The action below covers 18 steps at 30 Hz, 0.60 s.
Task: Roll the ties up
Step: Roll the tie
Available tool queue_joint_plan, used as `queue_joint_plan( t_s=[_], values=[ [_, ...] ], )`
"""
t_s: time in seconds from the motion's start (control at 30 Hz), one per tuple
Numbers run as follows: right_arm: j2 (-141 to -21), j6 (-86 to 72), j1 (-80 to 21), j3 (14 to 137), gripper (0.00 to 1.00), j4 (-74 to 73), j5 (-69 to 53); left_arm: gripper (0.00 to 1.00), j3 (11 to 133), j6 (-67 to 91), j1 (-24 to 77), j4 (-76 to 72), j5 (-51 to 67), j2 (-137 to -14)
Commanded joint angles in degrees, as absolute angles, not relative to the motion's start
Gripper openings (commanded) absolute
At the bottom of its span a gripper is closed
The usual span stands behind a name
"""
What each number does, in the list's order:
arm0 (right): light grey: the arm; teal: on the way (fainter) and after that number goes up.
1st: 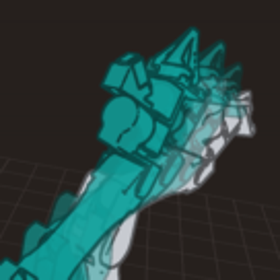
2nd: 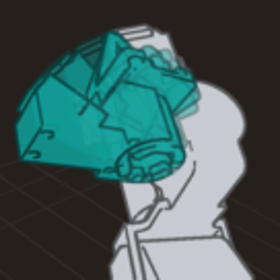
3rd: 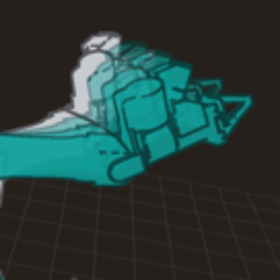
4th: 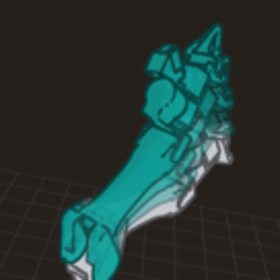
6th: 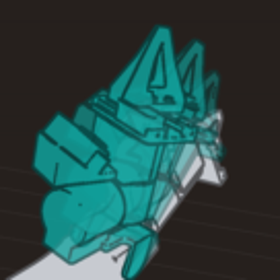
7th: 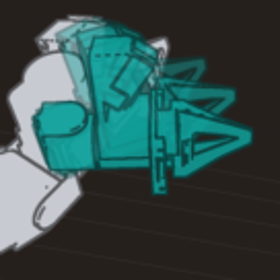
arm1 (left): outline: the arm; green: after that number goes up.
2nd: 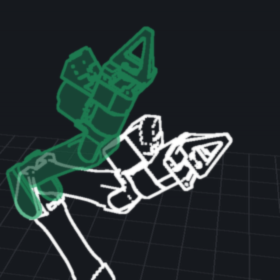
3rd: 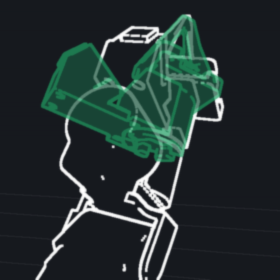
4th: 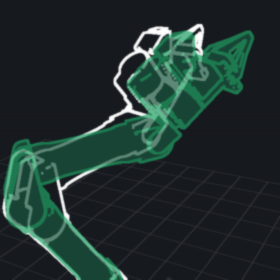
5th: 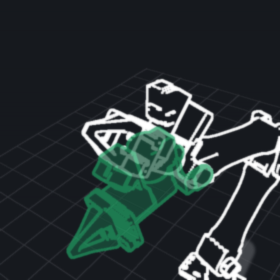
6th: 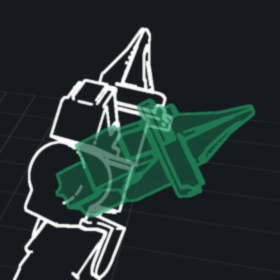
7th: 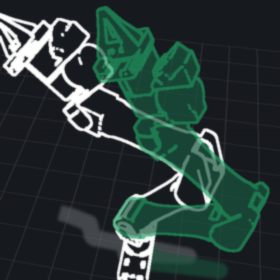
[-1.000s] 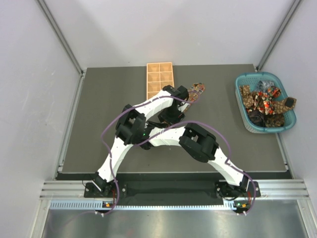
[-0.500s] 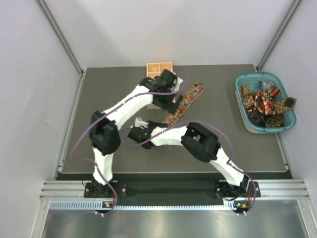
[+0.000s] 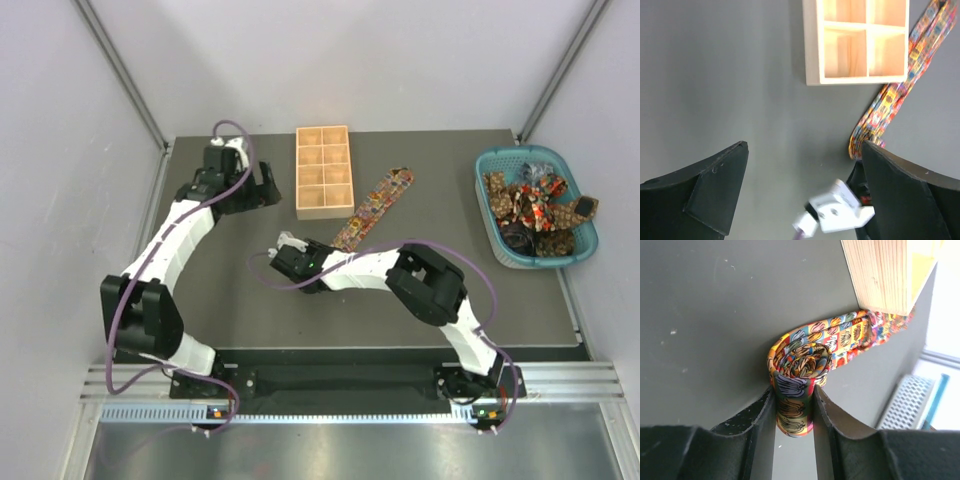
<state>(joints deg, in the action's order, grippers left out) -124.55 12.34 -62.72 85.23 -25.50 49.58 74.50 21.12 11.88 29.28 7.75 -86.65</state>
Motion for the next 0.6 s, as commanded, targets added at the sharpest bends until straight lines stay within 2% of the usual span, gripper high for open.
queue_joint_plan(
  t_s=[0.0,0.17,0.57],
  values=[
    [-118.2,13.6,-61.5,82.5,0.23,-20.4,43.0,0.99,68.0,29.1,7.5,17.3,14.3,-79.7],
    [-114.4,13.8,-60.1,79.8,0.23,-17.8,37.0,0.99,62.5,33.8,-1.0,12.1,17.7,-76.8],
    [-107.5,6.7,-50.9,77.5,0.24,-19.1,12.6,0.99,55.9,36.5,-4.3,8.3,21.5,-77.0]
  ],
)
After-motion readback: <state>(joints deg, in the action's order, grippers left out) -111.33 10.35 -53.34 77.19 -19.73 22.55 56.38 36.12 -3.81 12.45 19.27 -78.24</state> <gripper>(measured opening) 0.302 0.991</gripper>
